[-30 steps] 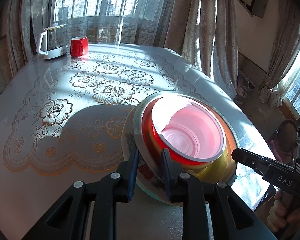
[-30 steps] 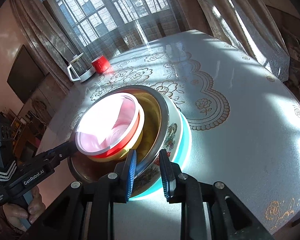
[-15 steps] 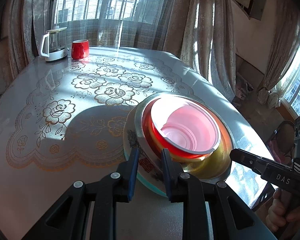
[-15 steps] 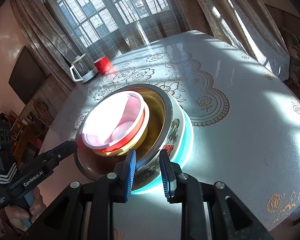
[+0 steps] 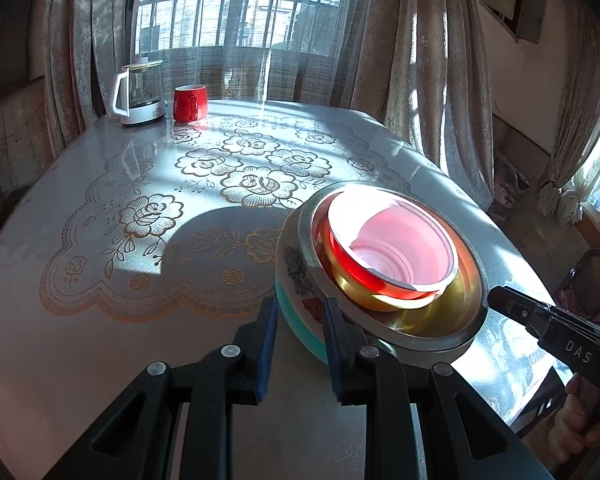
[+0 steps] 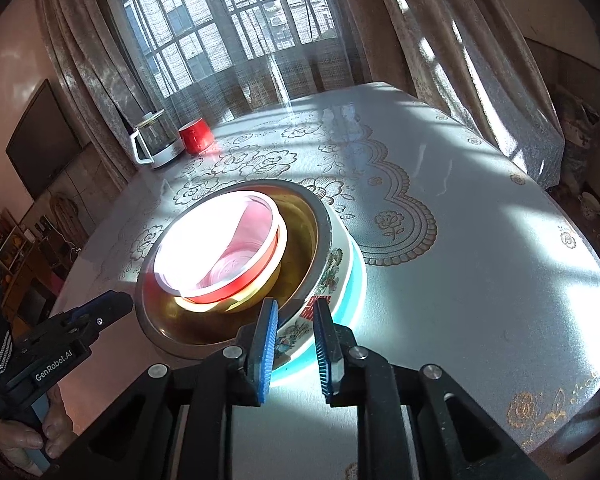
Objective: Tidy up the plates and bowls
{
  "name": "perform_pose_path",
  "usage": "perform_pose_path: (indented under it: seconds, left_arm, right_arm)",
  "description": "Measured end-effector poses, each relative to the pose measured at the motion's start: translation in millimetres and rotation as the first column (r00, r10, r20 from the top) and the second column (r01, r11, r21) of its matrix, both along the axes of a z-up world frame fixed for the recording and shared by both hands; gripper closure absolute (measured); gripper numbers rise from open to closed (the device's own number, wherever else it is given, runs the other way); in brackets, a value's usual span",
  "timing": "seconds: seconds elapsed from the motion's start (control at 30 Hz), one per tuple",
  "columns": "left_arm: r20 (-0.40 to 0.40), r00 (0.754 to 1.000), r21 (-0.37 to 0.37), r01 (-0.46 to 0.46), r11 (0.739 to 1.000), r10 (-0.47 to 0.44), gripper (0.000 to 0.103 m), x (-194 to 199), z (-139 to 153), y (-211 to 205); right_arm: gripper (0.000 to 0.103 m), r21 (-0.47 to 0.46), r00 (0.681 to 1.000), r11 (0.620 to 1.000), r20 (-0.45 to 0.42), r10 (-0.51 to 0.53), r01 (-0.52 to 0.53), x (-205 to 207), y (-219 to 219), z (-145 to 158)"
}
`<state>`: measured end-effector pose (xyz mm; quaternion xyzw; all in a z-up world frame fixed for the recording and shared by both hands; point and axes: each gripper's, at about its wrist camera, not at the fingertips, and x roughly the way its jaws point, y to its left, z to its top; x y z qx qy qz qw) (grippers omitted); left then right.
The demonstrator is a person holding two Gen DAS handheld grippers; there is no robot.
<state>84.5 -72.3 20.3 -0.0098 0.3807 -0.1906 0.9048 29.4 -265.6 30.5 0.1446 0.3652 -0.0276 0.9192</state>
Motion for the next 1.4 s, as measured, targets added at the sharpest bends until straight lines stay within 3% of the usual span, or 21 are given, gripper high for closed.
perform_pose_path:
  seconds: [0.43, 0.83, 0.9, 1.4]
  left_arm:
    - [0.047, 0.991, 0.028, -0.129, 0.991, 0.128, 0.076, -22, -6, 22]
    - [0.132, 0.978, 0.058, -0.173, 0.983, 0.164, 0.044, -49, -5, 20]
    - [0.141, 0.976, 0.066, -0.174, 0.983, 0.164, 0.031, -51, -4, 18]
    - [0.165, 0.973, 0.066, -0.172, 0.983, 0.159, 0.003, -53, 3, 14]
  right_arm:
    - [0.076, -0.114, 0.996, 0.990, 0.036, -0.076, 0.080, -20, 18, -7]
    - [0.067, -0.190, 0.987, 0.972, 0.105, -0.121, 0.139, -39, 38, -6]
    - [0.066, -0.200, 0.987, 0.970, 0.117, -0.113, 0.134, -39, 43, -3]
    - [0.064, -0.222, 0.986, 0.966, 0.131, -0.103, 0.130, -37, 49, 1]
